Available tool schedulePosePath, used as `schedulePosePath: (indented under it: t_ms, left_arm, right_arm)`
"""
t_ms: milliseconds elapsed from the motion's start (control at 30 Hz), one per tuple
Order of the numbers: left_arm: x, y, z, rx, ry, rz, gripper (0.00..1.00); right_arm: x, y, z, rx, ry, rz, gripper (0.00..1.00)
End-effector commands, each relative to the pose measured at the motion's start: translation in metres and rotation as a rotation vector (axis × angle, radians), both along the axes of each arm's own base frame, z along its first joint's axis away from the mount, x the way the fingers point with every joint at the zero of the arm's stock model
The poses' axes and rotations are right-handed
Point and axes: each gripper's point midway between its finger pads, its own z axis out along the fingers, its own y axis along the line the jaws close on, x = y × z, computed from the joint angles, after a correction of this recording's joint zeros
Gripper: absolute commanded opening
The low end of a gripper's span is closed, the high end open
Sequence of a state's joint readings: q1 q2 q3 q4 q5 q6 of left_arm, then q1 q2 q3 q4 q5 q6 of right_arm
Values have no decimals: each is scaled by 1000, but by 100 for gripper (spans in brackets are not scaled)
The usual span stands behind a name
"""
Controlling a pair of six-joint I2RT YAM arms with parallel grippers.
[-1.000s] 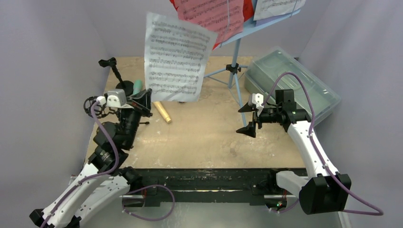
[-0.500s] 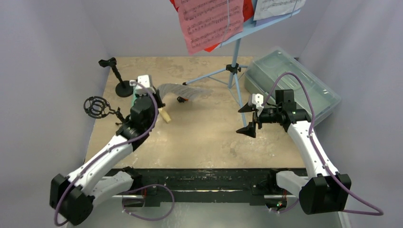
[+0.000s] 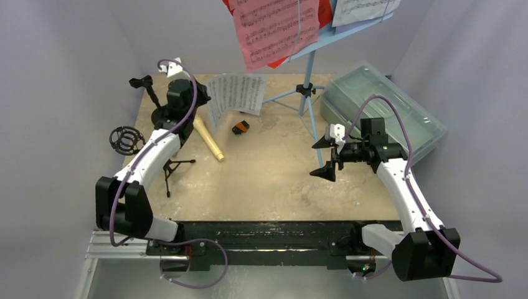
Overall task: Pack up the instrument practice props
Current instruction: Place the sheet music at the center of the board.
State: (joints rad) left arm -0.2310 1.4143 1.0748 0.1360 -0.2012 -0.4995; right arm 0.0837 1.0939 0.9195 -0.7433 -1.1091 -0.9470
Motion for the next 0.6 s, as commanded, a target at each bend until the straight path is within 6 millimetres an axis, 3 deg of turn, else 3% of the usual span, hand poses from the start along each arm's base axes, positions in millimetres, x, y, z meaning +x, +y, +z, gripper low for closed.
schedulePosePath:
  t_ms: [0,300,567]
  left_arm:
    - [26,39,15,-149,8,200,0]
    - [68,43,-39,-259,145,237,0]
    - [71,66,-105,-127,397,383,0]
  right_arm:
    - [-1,0,0,1,-7,10,99]
    - [-3,1,2,8,-12,18,99]
    - [-5,1,3,13,-12,22,99]
